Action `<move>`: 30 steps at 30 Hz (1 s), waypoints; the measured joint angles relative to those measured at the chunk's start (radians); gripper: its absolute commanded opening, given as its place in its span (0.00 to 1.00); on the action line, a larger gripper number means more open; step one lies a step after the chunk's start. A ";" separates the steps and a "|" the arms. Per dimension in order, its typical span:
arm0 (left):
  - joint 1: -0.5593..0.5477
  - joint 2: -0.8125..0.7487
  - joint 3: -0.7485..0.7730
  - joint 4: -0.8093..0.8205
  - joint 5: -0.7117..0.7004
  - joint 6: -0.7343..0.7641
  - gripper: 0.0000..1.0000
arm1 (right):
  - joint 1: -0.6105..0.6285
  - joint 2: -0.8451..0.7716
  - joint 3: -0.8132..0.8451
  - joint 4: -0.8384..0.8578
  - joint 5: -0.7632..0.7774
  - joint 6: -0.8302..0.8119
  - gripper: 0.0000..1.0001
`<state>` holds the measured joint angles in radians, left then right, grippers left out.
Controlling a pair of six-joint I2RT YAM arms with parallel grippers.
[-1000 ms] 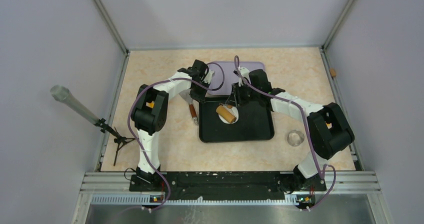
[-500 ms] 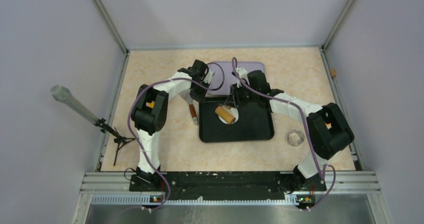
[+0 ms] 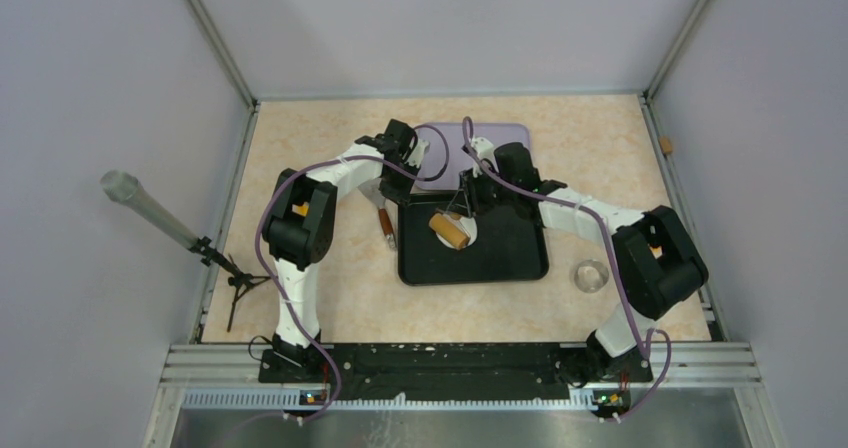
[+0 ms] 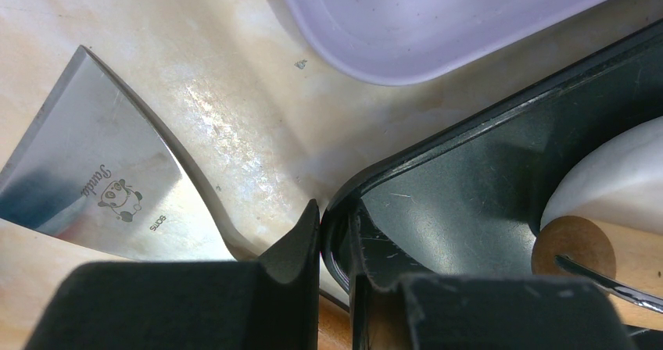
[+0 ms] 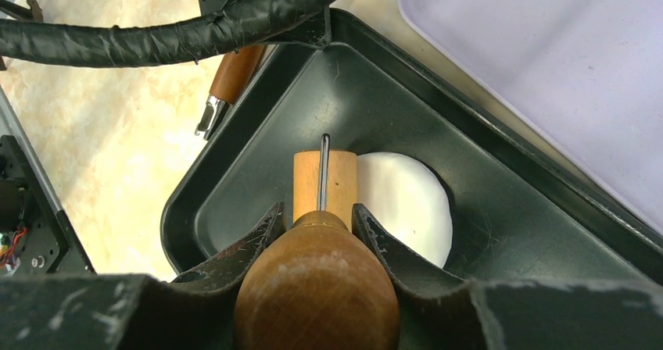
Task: Roll out the dumpling wrappers from the dough
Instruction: Flatten out the dough on the work surface.
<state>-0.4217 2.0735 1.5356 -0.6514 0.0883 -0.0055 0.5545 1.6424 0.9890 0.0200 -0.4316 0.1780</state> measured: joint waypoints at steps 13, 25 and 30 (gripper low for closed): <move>0.000 0.000 0.000 0.000 0.000 0.000 0.00 | 0.008 -0.002 -0.014 0.019 -0.018 -0.011 0.00; -0.002 0.000 0.000 0.000 -0.001 0.000 0.00 | 0.020 -0.005 -0.021 0.022 -0.038 -0.026 0.00; -0.002 0.000 0.000 0.000 -0.002 0.000 0.00 | 0.021 -0.008 -0.028 0.023 -0.054 -0.029 0.00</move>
<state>-0.4240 2.0735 1.5356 -0.6514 0.0868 -0.0055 0.5751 1.6348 0.9611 0.0429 -0.4858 0.1486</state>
